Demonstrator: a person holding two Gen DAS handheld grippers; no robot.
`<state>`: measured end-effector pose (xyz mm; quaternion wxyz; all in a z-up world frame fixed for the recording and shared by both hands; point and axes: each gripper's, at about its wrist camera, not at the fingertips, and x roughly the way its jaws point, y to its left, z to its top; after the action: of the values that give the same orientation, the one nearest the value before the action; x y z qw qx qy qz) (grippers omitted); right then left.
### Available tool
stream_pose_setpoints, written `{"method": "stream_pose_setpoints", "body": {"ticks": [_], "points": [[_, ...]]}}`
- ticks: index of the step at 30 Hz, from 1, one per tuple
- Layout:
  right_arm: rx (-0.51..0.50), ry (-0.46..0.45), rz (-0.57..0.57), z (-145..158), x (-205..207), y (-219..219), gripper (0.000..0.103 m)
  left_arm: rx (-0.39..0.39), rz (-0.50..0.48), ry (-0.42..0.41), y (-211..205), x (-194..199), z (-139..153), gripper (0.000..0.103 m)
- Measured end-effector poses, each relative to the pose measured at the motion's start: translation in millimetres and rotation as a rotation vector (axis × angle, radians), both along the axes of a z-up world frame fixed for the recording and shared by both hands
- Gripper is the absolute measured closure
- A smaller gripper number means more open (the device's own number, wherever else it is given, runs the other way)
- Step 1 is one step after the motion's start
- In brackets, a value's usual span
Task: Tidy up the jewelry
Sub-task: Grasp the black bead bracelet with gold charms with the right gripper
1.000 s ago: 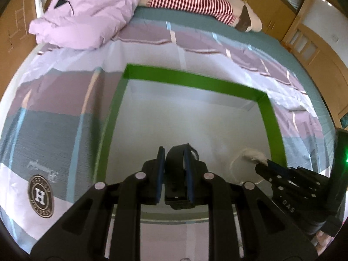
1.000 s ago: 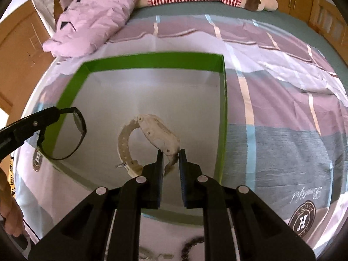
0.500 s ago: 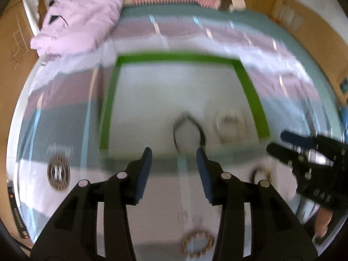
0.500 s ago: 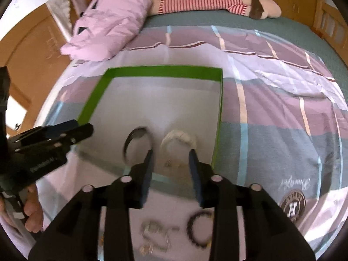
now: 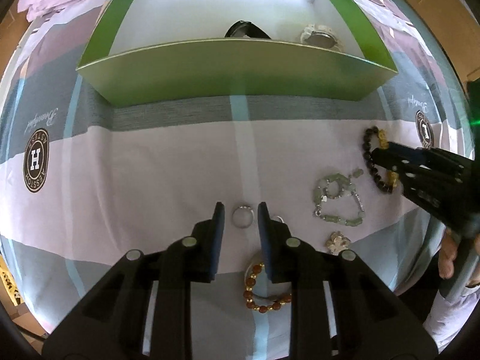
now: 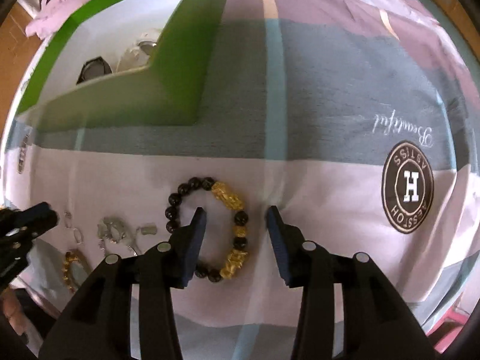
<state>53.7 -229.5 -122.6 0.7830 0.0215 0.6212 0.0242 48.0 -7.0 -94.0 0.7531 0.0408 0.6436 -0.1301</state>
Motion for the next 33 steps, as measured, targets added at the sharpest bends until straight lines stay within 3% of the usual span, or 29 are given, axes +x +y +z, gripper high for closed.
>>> {"method": "stream_pose_setpoints", "body": {"ticks": [2,4,7,12,19,24,26,33], "points": [[0.111,-0.025,0.079,9,-3,17,0.089,0.004,-0.002,0.004,-1,1,-3,0.08],[0.147,-0.039,0.102,15,-4,24,0.089,-0.005,-0.003,0.019,-4,3,-7,0.08],[0.087,-0.058,0.09,16,-4,24,0.089,-0.004,-0.009,0.024,-9,1,-13,0.08],[0.082,-0.019,0.062,13,-4,19,0.087,0.024,-0.01,0.035,-11,4,-23,0.08],[0.068,-0.02,0.078,8,0,20,0.083,0.005,0.009,0.04,-15,12,-26,0.079],[0.126,-0.039,0.088,17,-8,10,0.081,0.005,0.042,0.037,-2,17,-22,0.071],[0.111,-0.043,0.107,19,-10,10,0.072,0.007,0.036,0.036,-4,17,-24,0.071],[0.066,-0.01,0.114,5,-9,18,0.072,0.042,-0.017,0.011,-22,12,-30,0.07]]}}
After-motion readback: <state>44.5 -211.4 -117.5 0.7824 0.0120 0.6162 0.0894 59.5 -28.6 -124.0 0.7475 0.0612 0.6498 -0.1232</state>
